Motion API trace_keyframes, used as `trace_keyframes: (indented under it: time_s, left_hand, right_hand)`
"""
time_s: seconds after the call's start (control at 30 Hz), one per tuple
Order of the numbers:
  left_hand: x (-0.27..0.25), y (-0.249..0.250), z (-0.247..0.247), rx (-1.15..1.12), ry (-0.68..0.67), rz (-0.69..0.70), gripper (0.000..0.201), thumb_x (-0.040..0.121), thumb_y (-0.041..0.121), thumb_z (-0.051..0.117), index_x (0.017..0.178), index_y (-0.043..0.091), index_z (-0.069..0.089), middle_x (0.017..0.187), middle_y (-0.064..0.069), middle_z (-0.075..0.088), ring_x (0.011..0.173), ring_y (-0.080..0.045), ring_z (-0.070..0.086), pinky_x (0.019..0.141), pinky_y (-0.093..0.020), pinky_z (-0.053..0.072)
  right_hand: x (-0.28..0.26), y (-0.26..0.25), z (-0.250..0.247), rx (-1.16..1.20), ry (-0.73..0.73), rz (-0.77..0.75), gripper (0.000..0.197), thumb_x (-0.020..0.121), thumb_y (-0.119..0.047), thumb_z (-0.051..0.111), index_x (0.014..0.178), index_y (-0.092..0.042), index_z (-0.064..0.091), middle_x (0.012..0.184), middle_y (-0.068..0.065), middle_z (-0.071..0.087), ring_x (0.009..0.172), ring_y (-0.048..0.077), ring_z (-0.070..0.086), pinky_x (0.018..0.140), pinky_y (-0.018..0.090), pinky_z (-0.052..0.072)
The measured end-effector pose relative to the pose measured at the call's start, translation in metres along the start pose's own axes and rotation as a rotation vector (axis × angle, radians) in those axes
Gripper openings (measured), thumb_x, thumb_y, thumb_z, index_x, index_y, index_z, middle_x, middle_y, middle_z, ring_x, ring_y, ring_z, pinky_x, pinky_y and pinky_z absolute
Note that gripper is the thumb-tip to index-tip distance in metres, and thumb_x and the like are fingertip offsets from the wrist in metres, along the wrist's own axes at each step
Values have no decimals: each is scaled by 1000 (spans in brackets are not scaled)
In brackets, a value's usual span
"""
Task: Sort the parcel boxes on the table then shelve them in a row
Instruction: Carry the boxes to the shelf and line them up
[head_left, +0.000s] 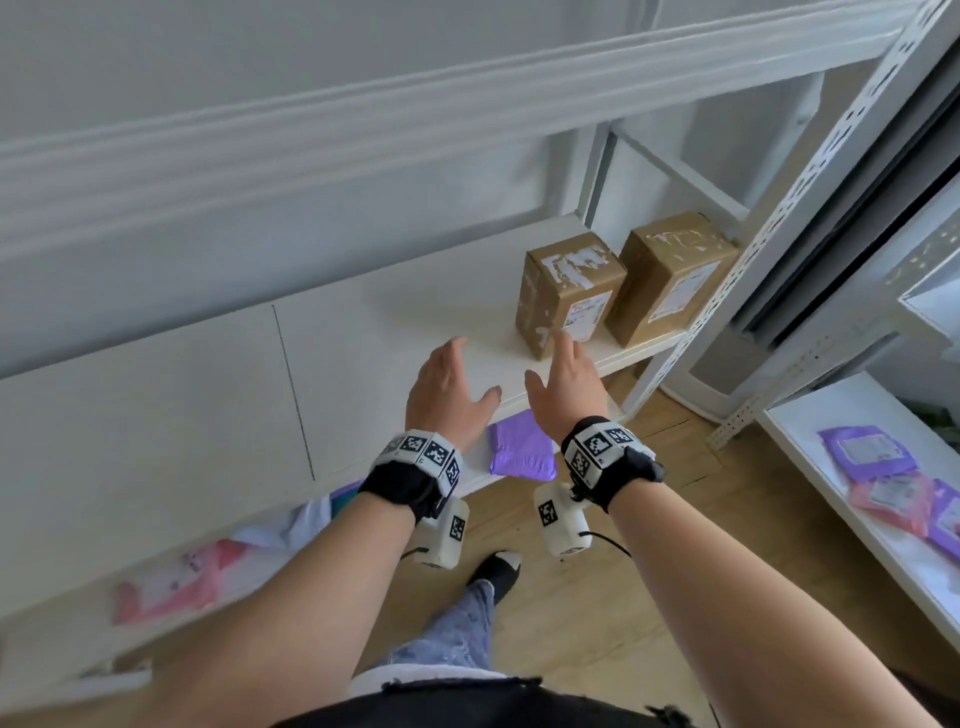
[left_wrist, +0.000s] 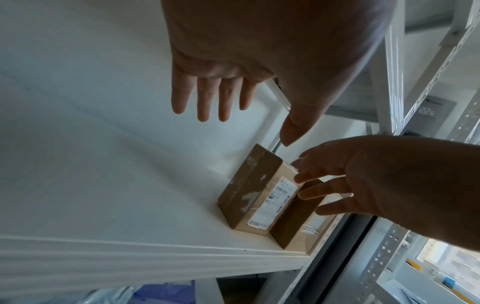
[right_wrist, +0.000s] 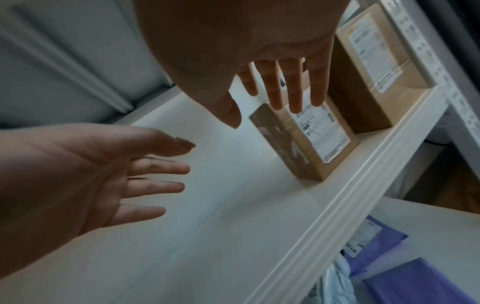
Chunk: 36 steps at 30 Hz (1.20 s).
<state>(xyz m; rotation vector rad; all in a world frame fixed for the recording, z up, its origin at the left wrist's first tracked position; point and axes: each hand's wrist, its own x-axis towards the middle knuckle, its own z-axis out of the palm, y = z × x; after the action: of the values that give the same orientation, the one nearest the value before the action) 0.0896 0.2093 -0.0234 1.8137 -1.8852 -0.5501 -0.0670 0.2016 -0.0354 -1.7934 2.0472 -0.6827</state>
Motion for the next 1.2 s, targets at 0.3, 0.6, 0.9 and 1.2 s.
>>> trace_keyframes:
  time_s: [0.3, 0.6, 0.9, 1.2]
  left_hand:
    - [-70, -76, -73, 95, 108, -139, 66, 90, 44, 64, 144, 17, 37, 147, -3, 44, 134, -22, 42, 108, -34, 36]
    - [-115, -169, -157, 124, 296, -301, 68, 91, 44, 63, 146, 14, 35, 146, -6, 47, 133, -24, 44, 110, -37, 37]
    - [-182, -311, -253, 359, 333, -448, 68, 92, 48, 56, 146, 13, 33, 143, -7, 49, 133, -26, 44, 110, -42, 34]
    - [-282, -455, -342, 383, 402, -708, 70, 92, 49, 56, 147, 14, 30, 145, -7, 45, 135, -26, 40, 112, -45, 31]
  right_hand:
    - [-46, -101, 42, -37, -89, -282, 48, 92, -28, 59, 135, -10, 48, 134, 11, 51, 117, 32, 52, 95, 44, 46]
    - [-82, -221, 102, -54, -192, -556, 50, 92, -26, 59, 138, -10, 46, 135, 11, 51, 118, 31, 52, 97, 44, 45]
    - [-146, -373, 200, -128, -354, -818, 58, 90, -29, 61, 141, -11, 41, 138, 10, 49, 120, 31, 51, 99, 44, 44]
    - [-243, -516, 304, -195, -491, -1062, 59, 92, -31, 59, 143, -13, 38, 141, 8, 46, 122, 28, 49, 101, 41, 42]
